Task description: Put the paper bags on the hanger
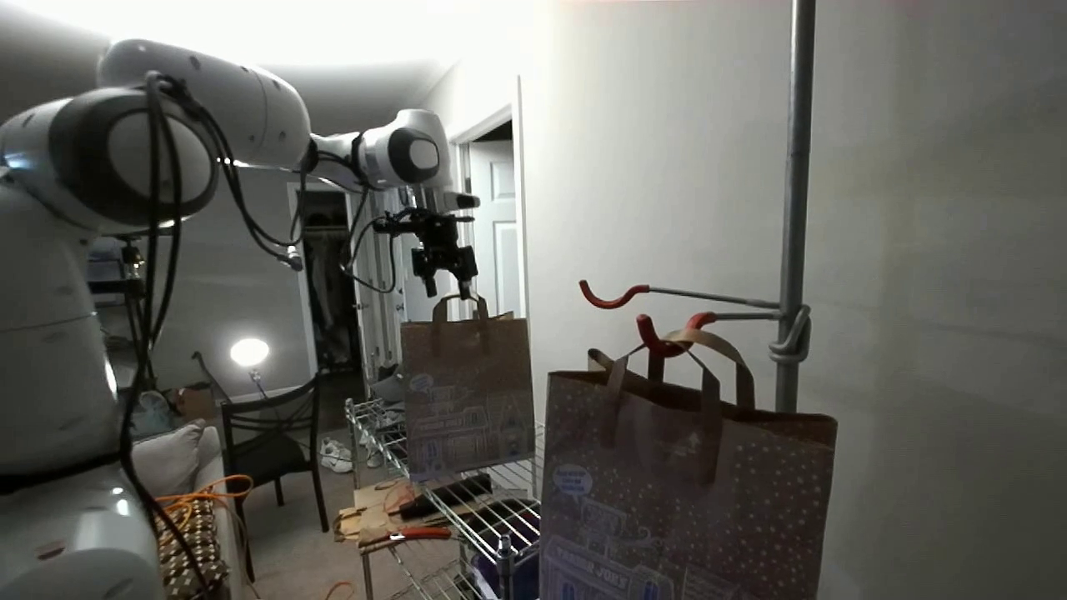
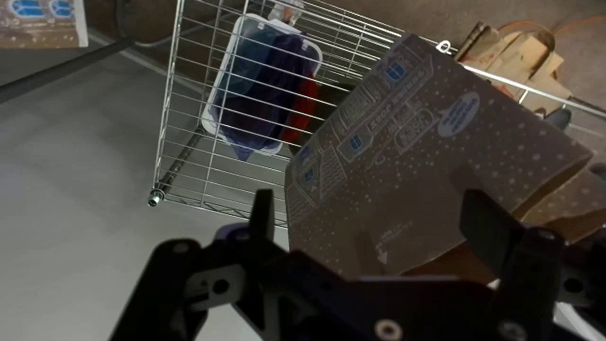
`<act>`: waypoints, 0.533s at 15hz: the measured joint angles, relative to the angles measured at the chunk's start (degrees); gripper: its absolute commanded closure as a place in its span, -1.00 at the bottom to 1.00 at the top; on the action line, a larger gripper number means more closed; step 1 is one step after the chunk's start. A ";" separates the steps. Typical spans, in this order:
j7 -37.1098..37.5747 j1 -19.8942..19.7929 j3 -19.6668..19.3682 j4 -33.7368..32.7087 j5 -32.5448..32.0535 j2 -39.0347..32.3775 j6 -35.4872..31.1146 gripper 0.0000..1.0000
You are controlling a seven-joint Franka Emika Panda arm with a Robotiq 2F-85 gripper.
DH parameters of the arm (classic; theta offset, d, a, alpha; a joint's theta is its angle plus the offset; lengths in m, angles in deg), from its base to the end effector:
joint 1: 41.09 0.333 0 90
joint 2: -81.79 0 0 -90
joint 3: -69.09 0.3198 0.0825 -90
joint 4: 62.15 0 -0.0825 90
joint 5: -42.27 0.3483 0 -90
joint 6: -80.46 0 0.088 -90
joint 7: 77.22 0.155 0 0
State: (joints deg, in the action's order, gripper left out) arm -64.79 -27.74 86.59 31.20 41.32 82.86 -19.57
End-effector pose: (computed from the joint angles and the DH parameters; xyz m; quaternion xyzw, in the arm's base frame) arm 0.4607 0.2741 0.5807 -0.9847 -0.1607 -0.0665 0.0145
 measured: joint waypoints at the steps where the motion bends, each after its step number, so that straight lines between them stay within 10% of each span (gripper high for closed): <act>1: 3.04 0.57 0.18 -2.55 -0.05 -2.57 0.13 -1.00; 8: 5.55 4.11 0.21 -14.57 0.02 -11.93 5.15 -1.00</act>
State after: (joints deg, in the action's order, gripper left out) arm -59.24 -23.63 86.81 16.63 41.33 70.93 -14.43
